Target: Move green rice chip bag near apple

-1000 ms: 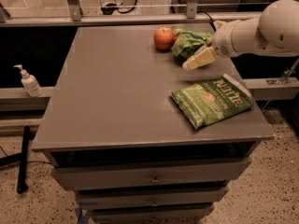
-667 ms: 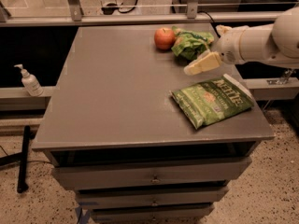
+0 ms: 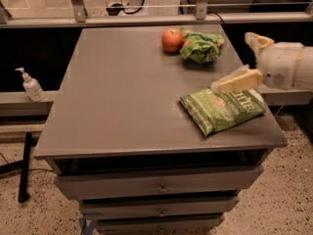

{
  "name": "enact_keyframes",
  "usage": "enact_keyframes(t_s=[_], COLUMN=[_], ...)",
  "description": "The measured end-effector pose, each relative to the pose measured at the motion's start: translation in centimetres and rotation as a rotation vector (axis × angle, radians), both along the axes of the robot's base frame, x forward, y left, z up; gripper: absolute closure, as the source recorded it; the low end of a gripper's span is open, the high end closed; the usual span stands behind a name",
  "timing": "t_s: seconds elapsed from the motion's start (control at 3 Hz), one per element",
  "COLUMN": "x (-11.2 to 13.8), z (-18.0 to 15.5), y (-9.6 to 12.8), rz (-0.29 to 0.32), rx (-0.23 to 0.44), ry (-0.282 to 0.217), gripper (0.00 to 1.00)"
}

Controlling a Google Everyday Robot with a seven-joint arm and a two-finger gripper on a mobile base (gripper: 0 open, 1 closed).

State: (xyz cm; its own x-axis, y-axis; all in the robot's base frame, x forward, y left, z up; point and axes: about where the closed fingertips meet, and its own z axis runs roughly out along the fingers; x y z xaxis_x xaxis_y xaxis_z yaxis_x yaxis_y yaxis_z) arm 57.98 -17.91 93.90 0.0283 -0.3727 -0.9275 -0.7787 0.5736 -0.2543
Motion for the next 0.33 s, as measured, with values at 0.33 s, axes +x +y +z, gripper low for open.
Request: enact_keyframes(t_s=[0.33], x=[-1.97], z=[0.63], y=[-4.43], rz=[-0.074], rx=[0.014], ry=[-0.017], gripper=[0.0])
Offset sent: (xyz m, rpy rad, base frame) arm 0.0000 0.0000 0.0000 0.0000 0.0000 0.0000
